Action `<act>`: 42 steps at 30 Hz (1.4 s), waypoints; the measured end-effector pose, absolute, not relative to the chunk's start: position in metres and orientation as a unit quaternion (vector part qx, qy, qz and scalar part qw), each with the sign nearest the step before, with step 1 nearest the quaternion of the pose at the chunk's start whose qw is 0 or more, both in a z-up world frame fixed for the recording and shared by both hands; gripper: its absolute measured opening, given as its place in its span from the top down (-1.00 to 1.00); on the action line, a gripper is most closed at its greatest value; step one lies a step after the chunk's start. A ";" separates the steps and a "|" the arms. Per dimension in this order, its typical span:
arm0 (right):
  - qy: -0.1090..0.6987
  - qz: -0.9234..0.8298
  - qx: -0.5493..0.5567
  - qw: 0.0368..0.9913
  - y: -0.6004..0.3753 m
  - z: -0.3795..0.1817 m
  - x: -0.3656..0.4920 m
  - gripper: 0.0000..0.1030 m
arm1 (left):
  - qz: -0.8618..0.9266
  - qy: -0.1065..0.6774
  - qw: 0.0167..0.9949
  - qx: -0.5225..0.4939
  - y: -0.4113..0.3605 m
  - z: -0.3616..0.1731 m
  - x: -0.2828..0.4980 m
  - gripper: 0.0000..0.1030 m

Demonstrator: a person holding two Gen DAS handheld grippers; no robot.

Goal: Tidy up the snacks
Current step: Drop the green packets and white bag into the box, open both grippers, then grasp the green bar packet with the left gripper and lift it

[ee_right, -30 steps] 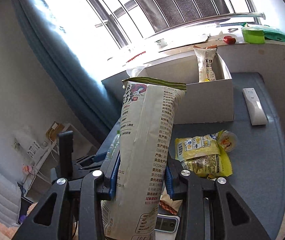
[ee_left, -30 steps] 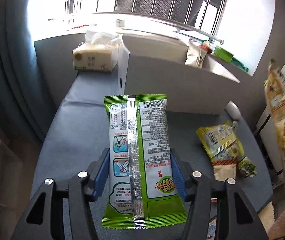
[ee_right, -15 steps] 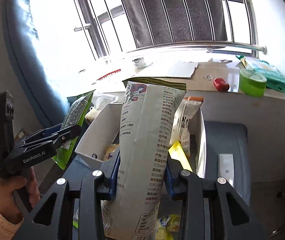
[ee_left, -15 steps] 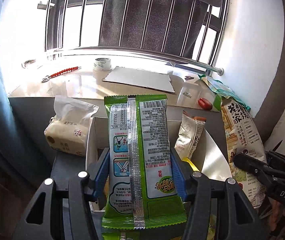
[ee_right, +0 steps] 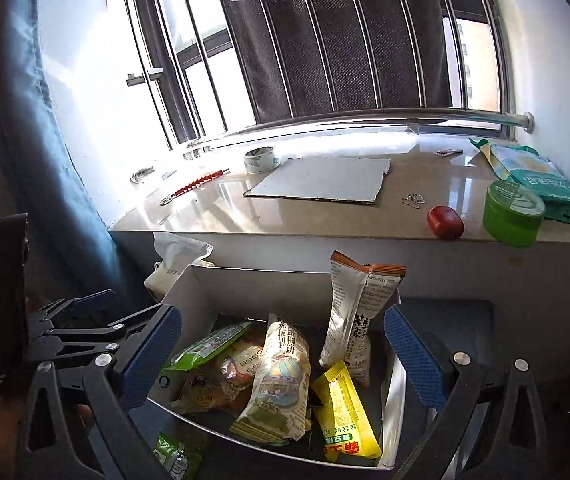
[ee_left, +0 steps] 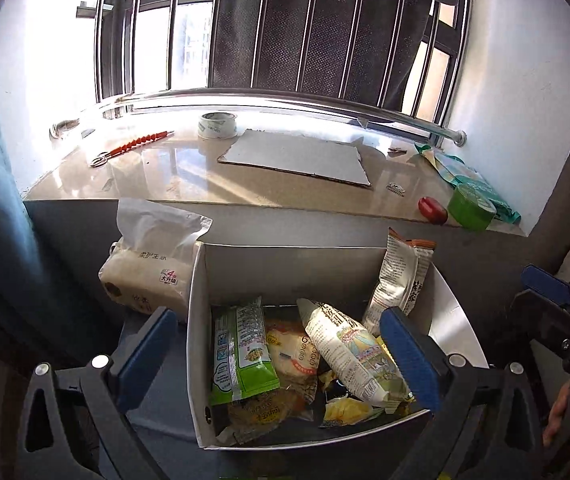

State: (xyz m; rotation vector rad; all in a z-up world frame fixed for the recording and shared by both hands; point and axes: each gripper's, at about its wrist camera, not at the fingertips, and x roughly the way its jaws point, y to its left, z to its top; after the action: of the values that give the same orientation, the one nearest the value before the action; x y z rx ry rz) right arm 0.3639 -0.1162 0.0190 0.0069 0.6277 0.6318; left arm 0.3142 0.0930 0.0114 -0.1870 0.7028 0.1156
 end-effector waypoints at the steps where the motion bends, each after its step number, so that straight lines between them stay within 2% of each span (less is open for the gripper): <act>1: 0.302 0.314 0.005 0.900 -0.119 0.021 0.357 -1.00 | 0.051 0.339 0.935 -0.088 0.091 0.015 0.305 -1.00; 10: 0.290 0.392 -0.008 0.873 -0.148 0.020 0.260 -1.00 | -0.011 0.293 0.955 -0.050 0.060 0.029 0.192 -1.00; 19: 0.287 0.401 0.023 0.870 -0.199 -0.031 0.162 -1.00 | -0.055 0.299 0.947 -0.103 0.043 -0.024 0.084 -1.00; 25: 0.291 0.355 0.048 0.887 -0.218 -0.076 0.111 -1.00 | -0.056 0.310 0.941 -0.123 0.037 -0.060 0.043 -1.00; 32: 0.340 0.334 0.044 0.878 -0.223 -0.110 0.110 -1.00 | -0.041 0.338 0.932 -0.126 0.034 -0.091 0.044 -1.00; 42: 0.363 0.320 0.055 0.873 -0.227 -0.126 0.118 -1.00 | 0.022 0.421 0.900 -0.116 0.053 -0.139 0.105 -1.00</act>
State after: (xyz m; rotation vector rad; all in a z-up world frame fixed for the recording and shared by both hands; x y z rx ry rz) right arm 0.1180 -0.2273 -0.1255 0.1149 0.7588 0.6682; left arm 0.1055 0.0534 -0.1386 -0.2398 0.8705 0.0463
